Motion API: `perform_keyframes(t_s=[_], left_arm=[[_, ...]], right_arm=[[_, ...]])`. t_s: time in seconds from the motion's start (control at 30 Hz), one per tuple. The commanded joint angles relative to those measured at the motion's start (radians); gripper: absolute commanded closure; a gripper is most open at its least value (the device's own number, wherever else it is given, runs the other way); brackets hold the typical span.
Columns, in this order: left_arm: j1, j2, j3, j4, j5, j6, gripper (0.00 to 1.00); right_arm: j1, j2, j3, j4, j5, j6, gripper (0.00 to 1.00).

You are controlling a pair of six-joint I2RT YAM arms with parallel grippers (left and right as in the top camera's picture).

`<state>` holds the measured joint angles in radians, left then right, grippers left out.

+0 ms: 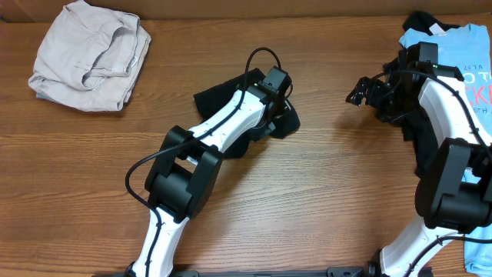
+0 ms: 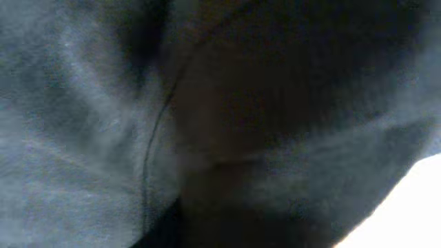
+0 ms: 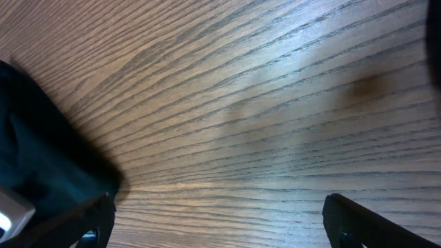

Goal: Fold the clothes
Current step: 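Grasp the folded black shirt with the left gripper and lift it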

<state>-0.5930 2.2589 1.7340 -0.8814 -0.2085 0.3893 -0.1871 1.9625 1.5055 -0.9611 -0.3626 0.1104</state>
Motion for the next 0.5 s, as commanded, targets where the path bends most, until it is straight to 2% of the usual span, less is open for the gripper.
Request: perform_keyframes(t_s=[0.0,0.03,0.23,0.47], left_arm=[[0.011,0.012,-0.029,0.002,-0.013,-0.010,0.90],[0.011,0.012,-0.029,0.005,-0.018,-0.014,0.95],[0.012,0.010,0.045,-0.032,-0.170,-0.174,0.96],[0.065,0.009,0.387,-0.278,-0.176,-0.260,0.96]], right_arm=[[0.003,-0.042,0.026,0.006,-0.005,-0.007,0.00],[0.003,-0.042,0.026,0.006,-0.006,-0.007,0.00],[0.003,-0.042,0.026,0.006,-0.005,-0.007,0.00],[0.003,-0.042,0.026,0.006,-0.005,-0.007,0.00]])
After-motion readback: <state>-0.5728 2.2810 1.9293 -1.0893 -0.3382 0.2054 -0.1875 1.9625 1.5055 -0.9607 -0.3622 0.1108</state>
